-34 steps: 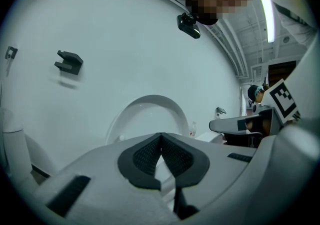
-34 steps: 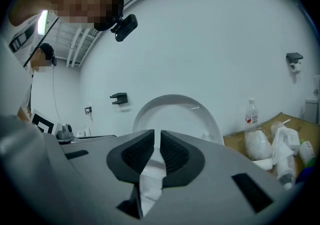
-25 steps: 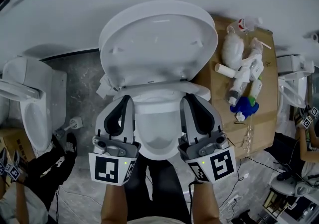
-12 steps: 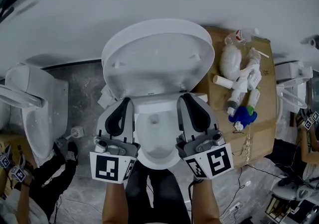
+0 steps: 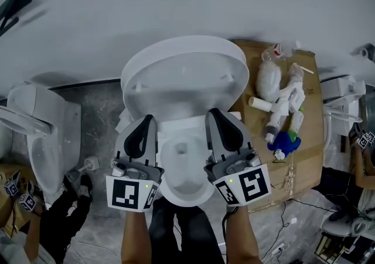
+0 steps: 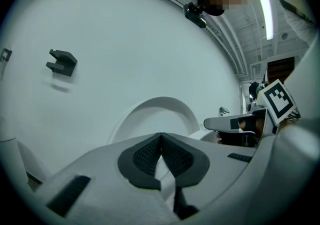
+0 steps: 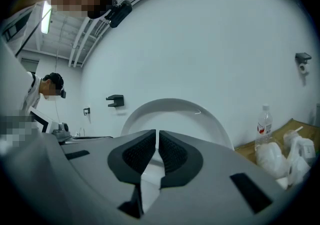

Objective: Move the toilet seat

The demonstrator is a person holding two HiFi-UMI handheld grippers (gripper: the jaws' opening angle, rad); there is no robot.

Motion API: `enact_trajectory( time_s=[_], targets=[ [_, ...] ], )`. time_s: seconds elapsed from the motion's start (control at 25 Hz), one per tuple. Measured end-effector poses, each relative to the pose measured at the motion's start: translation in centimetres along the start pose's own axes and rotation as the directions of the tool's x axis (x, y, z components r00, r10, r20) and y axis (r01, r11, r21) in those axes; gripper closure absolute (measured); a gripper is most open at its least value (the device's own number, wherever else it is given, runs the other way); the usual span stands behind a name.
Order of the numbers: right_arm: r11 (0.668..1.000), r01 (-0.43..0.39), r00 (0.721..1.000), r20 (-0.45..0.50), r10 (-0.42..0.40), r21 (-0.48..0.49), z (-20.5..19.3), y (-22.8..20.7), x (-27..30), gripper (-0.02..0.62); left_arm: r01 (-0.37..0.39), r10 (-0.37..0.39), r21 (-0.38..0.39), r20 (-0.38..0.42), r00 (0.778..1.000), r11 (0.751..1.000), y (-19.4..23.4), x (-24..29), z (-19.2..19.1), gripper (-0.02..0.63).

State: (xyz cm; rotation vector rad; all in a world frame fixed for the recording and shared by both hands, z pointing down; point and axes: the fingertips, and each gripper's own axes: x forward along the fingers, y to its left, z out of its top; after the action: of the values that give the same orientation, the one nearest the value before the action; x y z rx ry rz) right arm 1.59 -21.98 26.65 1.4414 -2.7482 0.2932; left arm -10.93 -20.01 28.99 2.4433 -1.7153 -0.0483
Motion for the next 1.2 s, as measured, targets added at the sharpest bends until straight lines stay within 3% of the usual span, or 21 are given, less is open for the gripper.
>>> enact_trajectory(
  time_s=[1.2],
  targets=[
    [0.999, -0.036, 0.999, -0.001, 0.036, -0.022, 0.6, -1.7, 4.9, 0.574, -0.016, 0.016, 0.008, 0.013, 1.0, 1.0, 2.5, 4.1, 0.4, 0.597]
  ],
)
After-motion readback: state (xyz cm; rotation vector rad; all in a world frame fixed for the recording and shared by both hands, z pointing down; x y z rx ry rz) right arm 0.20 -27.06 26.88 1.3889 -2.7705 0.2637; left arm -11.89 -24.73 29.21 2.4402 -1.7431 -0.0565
